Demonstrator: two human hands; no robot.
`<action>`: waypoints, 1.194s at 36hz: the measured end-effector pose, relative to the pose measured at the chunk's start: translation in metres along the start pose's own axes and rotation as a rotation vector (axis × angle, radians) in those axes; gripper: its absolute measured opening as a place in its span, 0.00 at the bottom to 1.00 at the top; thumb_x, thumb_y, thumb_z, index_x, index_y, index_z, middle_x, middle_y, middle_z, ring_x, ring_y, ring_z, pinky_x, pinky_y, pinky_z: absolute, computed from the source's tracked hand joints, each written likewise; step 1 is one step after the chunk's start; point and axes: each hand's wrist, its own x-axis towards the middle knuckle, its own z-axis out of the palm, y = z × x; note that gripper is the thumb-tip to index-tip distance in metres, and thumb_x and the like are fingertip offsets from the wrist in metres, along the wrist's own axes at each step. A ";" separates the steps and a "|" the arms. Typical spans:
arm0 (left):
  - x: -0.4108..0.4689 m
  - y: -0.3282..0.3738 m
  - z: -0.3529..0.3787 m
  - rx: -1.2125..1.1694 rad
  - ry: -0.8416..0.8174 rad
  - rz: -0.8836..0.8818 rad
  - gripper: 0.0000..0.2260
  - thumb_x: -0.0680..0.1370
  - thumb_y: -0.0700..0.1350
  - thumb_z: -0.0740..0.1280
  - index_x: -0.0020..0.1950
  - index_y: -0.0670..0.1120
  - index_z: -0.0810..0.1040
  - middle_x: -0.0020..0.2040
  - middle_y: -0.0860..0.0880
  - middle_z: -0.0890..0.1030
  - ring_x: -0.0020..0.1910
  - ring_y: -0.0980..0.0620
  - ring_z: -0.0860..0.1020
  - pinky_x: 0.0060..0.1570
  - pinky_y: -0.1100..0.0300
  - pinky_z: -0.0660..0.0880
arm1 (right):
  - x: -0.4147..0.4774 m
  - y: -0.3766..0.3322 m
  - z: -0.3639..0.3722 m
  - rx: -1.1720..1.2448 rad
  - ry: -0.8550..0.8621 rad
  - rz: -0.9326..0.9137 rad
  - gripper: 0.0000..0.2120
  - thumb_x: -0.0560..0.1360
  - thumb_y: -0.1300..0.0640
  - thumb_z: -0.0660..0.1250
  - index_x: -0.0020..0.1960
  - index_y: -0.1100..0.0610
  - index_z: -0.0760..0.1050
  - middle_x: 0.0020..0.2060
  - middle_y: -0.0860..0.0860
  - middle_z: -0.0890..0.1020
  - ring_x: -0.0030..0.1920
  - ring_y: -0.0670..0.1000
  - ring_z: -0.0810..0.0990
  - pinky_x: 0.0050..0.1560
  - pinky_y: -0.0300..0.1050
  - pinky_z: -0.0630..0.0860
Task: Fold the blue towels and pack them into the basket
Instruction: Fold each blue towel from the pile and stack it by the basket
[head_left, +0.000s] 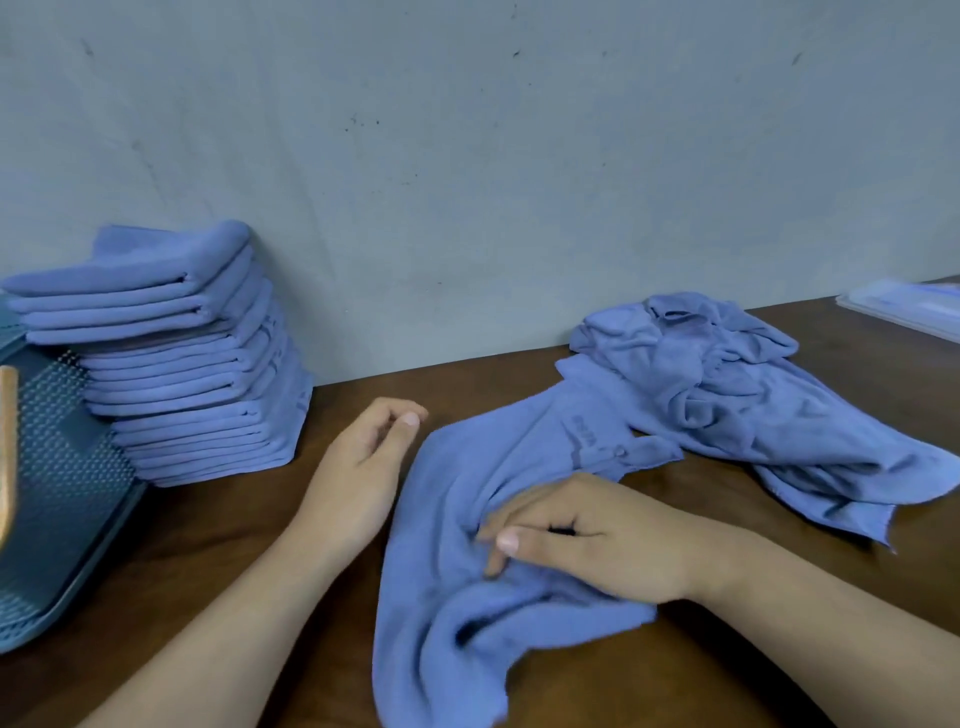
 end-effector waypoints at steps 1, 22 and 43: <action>0.001 -0.004 0.000 0.010 -0.031 -0.034 0.07 0.87 0.49 0.65 0.57 0.55 0.83 0.54 0.60 0.85 0.57 0.61 0.81 0.59 0.58 0.73 | -0.001 -0.003 0.000 0.091 -0.030 0.002 0.17 0.87 0.48 0.62 0.55 0.57 0.86 0.56 0.47 0.87 0.62 0.48 0.84 0.69 0.54 0.75; -0.009 0.015 -0.001 0.234 -0.466 -0.029 0.09 0.81 0.42 0.72 0.54 0.57 0.88 0.53 0.63 0.87 0.56 0.62 0.83 0.64 0.53 0.78 | -0.005 0.035 -0.024 -0.517 0.191 0.412 0.19 0.76 0.33 0.68 0.63 0.40 0.79 0.58 0.38 0.76 0.58 0.45 0.74 0.63 0.48 0.74; 0.004 -0.008 0.000 0.020 -0.024 -0.209 0.22 0.84 0.49 0.68 0.77 0.57 0.68 0.64 0.59 0.81 0.59 0.67 0.78 0.58 0.71 0.72 | 0.005 0.052 -0.026 -0.060 0.561 0.409 0.16 0.79 0.51 0.73 0.65 0.40 0.79 0.62 0.38 0.80 0.62 0.36 0.77 0.64 0.33 0.72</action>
